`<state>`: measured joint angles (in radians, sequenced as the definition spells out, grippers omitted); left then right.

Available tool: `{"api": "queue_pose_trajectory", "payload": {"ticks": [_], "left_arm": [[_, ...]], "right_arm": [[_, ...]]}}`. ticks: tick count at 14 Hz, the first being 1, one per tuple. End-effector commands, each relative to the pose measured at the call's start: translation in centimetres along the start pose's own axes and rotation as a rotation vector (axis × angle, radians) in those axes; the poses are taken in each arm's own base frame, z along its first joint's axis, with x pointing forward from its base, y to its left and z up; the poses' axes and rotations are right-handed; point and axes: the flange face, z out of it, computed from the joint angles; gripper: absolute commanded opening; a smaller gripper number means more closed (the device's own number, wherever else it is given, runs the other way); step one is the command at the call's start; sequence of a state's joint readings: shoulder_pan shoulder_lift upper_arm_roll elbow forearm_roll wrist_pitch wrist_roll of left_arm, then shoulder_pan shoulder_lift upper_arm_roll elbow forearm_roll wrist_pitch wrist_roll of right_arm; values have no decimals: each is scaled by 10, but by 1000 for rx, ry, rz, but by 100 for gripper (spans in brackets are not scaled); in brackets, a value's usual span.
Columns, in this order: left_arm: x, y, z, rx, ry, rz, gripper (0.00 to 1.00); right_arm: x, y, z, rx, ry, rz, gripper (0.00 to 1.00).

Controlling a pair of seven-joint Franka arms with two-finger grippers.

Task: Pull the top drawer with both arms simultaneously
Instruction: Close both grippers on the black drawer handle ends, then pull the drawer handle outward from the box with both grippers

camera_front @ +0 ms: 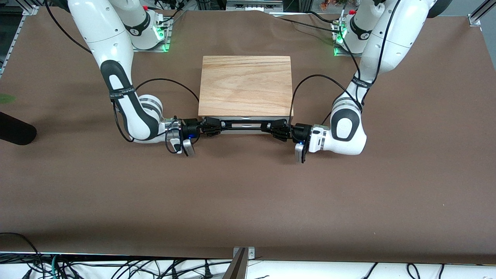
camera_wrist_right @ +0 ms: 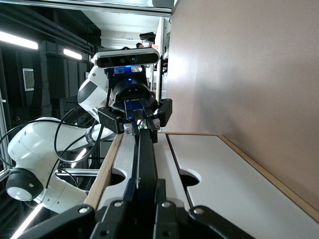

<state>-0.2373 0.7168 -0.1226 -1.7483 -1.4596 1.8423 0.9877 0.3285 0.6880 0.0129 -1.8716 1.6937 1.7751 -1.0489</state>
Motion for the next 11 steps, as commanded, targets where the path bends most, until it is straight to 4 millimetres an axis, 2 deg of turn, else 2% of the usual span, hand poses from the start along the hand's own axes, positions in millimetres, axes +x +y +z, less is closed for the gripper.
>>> {"api": "queue_pose_trajectory", "payload": {"ticks": [1, 3, 6, 9, 11], "left_arm": [[2, 1, 0, -3, 35, 7, 10], [13, 0, -4, -6, 49, 21, 10], [33, -6, -9, -8, 68, 31, 10], [50, -19, -12, -8, 79, 23, 10], [70, -21, -18, -9, 95, 4, 10]], "right_arm": [[4, -7, 1, 11, 21, -28, 9], [8, -11, 0, 14, 25, -21, 8], [28, -20, -1, 3, 40, -15, 8], [53, -36, -4, -20, 63, 40, 8], [69, -35, -1, -25, 74, 23, 8]]}}
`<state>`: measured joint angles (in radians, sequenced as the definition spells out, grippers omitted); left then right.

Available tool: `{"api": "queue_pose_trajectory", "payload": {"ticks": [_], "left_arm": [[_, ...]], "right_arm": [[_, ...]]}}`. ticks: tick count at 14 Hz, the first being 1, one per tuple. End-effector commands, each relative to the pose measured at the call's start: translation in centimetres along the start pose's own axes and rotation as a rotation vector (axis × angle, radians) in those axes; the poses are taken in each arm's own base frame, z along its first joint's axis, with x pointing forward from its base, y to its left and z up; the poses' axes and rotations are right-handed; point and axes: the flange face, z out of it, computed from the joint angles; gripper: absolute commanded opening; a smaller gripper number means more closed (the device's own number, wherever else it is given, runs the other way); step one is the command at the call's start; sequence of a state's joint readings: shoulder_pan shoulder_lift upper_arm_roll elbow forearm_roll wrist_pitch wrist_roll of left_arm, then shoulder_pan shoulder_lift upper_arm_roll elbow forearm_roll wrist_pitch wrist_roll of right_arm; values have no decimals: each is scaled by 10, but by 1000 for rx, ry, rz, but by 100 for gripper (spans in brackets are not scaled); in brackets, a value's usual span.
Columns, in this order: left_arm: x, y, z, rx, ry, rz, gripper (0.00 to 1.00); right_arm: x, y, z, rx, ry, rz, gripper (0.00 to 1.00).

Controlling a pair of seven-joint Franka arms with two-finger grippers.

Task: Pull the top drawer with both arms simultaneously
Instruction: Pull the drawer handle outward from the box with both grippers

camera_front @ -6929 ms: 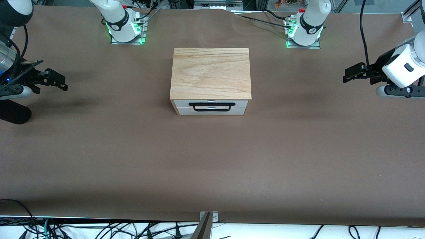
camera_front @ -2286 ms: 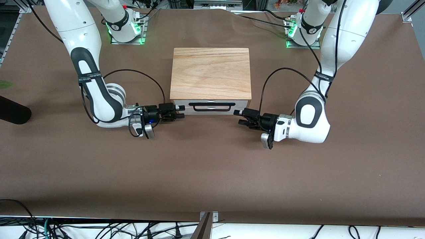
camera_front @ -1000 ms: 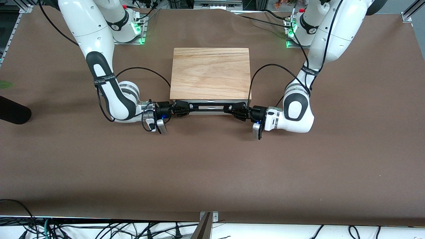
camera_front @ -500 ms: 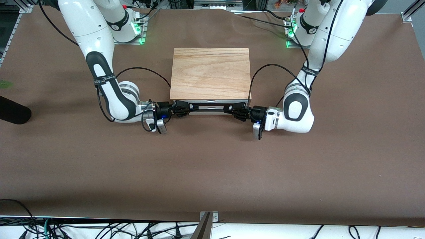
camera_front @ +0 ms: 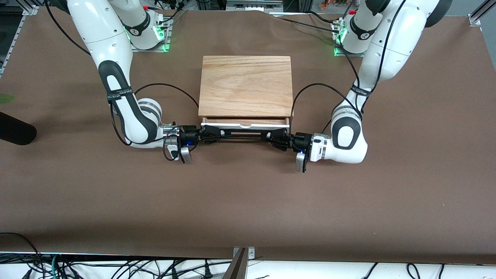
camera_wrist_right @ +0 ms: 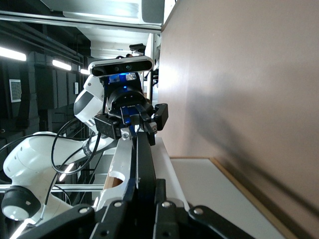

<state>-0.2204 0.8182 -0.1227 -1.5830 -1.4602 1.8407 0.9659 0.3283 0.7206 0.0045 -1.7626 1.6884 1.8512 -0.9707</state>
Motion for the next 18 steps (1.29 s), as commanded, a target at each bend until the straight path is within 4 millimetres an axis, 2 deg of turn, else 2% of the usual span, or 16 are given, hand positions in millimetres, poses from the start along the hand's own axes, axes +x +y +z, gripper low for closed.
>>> {"api": "queue_pose_trajectory", "payload": {"ticks": [1, 6, 9, 14, 18], "left_arm": [[39, -14, -8, 3, 60, -43, 11], [71, -29, -29, 41, 101, -61, 10], [85, -39, -41, 89, 150, -70, 10], [103, -40, -61, 125, 193, -66, 10], [108, -40, -62, 124, 198, -59, 10]], "right_arm": [[37, -22, 8, 33, 22, 25, 8], [73, -32, 5, -35, 66, 37, 8], [83, -31, 6, -32, 73, 22, 8], [84, -30, 5, -32, 77, 20, 8], [82, -16, 6, -42, 82, 38, 10]]}}
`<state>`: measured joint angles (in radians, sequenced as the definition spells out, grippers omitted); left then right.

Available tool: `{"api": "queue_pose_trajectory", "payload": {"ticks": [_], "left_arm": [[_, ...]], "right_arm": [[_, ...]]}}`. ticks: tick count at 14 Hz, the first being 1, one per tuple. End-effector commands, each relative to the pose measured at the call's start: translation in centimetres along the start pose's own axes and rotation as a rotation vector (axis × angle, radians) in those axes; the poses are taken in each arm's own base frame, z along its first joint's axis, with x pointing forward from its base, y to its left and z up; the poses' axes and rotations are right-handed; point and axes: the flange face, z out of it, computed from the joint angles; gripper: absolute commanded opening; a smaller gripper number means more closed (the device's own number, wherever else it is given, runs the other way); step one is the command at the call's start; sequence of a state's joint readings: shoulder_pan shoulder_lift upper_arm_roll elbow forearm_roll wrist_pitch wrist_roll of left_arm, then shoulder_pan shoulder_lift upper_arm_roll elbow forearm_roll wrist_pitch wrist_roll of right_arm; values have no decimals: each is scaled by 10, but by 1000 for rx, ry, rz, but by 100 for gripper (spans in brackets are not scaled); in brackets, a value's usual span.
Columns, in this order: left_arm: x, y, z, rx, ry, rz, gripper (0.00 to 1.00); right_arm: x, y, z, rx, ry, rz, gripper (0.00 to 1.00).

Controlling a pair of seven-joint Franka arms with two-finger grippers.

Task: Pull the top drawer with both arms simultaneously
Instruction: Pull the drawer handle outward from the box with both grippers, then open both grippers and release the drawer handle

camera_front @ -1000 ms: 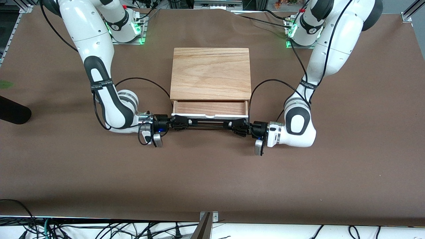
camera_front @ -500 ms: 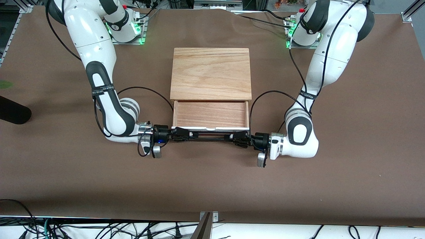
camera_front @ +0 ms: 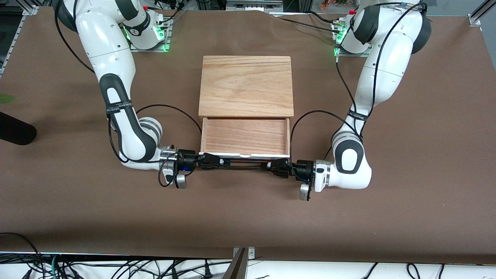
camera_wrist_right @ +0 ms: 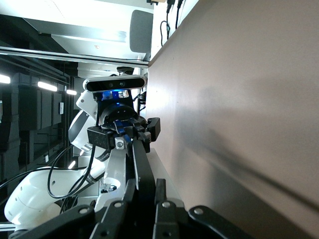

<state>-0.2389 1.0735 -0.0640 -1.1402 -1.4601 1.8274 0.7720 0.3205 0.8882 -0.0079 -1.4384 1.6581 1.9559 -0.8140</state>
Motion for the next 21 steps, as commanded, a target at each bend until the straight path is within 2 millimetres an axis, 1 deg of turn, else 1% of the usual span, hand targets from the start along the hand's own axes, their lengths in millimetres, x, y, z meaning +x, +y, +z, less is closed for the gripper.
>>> {"api": "queue_pose_trajectory", "payload": {"ticks": [1, 2, 3, 4, 5, 6, 7, 8, 11, 13, 16, 17, 18, 20, 21], "left_arm": [[26, -20, -39, 112, 128, -38, 10], [26, -20, -39, 112, 128, -38, 11], [26, -20, -39, 111, 127, -38, 13], [26, -20, -39, 111, 127, -37, 24], [26, -20, -39, 111, 126, -38, 56], [26, -19, -39, 111, 126, -35, 94], [26, -18, -39, 109, 127, -40, 100], [26, -18, -38, 108, 125, -40, 100], [25, -19, -38, 108, 125, -42, 100], [25, -18, -38, 107, 124, -42, 100], [27, -14, -40, 105, 124, -37, 100], [28, -11, -42, 102, 126, -47, 100], [31, -5, -48, 110, 126, -47, 100], [37, 16, -63, 184, 78, -16, 100], [40, 31, -78, 217, 51, -8, 100]], "right_arm": [[-1, -15, 10, 15, -3, 38, 10], [-1, -15, 10, 14, -3, 37, 11], [-1, -15, 10, 13, -4, 37, 11], [-1, -15, 10, 12, -5, 36, 12], [-2, -15, 11, 12, -7, 38, 15], [-1, -14, 10, 13, -4, 38, 26], [-3, -15, 10, 11, -6, 37, 98], [-4, -15, 11, 7, -8, 39, 100], [-4, -14, 4, -19, -29, 24, 100], [-2, -19, 0, -75, -77, -27, 100], [7, -27, -21, -142, -100, -79, 100], [9, -33, -25, -167, -118, -101, 100], [12, -39, -35, -212, -131, -101, 100], [22, -68, -52, -307, -159, -103, 100], [26, -83, -61, -361, -177, -118, 100]]}}
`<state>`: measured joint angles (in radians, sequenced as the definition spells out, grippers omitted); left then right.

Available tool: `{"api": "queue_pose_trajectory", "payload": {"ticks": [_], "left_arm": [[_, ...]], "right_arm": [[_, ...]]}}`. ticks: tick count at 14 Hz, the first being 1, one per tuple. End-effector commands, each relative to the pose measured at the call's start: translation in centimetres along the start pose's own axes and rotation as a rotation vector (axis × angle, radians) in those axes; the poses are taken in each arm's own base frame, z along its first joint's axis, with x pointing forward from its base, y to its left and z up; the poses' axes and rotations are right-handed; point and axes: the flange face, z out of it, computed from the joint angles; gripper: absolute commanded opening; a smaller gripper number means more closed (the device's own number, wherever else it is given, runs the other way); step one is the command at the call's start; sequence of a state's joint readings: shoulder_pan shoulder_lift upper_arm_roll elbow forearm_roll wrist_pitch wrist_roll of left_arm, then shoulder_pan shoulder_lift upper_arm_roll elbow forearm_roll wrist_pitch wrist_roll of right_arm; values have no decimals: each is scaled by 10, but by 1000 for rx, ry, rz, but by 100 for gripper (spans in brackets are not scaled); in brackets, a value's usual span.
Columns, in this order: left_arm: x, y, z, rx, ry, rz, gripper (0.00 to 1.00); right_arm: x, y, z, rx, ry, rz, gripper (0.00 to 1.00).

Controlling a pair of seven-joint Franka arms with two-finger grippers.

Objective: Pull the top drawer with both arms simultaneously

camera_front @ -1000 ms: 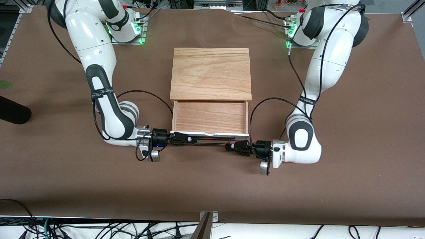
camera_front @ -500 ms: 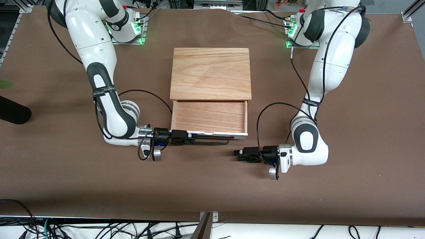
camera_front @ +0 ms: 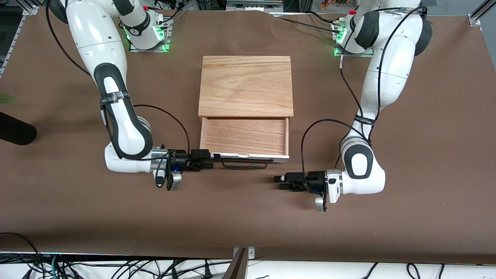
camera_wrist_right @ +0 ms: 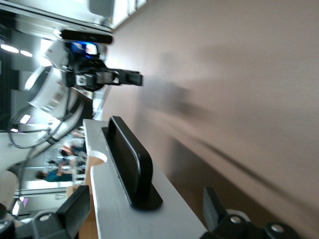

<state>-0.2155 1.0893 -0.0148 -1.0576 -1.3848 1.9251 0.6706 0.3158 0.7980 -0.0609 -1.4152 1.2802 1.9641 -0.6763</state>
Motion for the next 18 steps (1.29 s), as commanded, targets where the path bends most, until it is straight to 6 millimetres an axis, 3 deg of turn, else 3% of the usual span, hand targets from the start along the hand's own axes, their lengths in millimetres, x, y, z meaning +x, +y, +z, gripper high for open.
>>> {"api": "queue_pose_trajectory", "payload": {"ticks": [1, 5, 9, 12, 14, 15, 17, 18], "left_arm": [[12, 36, -41, 82, -79, 19, 100], [12, 61, -98, 186, -212, 84, 100], [12, 105, -150, 454, -337, 203, 100], [9, 156, -196, 722, -424, 310, 100], [7, 186, -221, 862, -451, 357, 100], [6, 200, -232, 897, -446, 370, 100], [1, 216, -277, 949, -405, 355, 100], [-4, 228, -296, 970, -382, 349, 100]], "right_arm": [[9, -46, -41, -133, -35, -27, 100], [6, -82, -105, -368, -124, -71, 100], [-9, -116, -173, -649, -219, -103, 100], [-32, -136, -239, -819, -281, -11, 100], [-51, -162, -285, -901, -313, 4, 100], [-64, -169, -298, -947, -367, 23, 100], [-87, -181, -318, -1015, -436, 72, 100], [-97, -186, -318, -1022, -417, 102, 100]]}}
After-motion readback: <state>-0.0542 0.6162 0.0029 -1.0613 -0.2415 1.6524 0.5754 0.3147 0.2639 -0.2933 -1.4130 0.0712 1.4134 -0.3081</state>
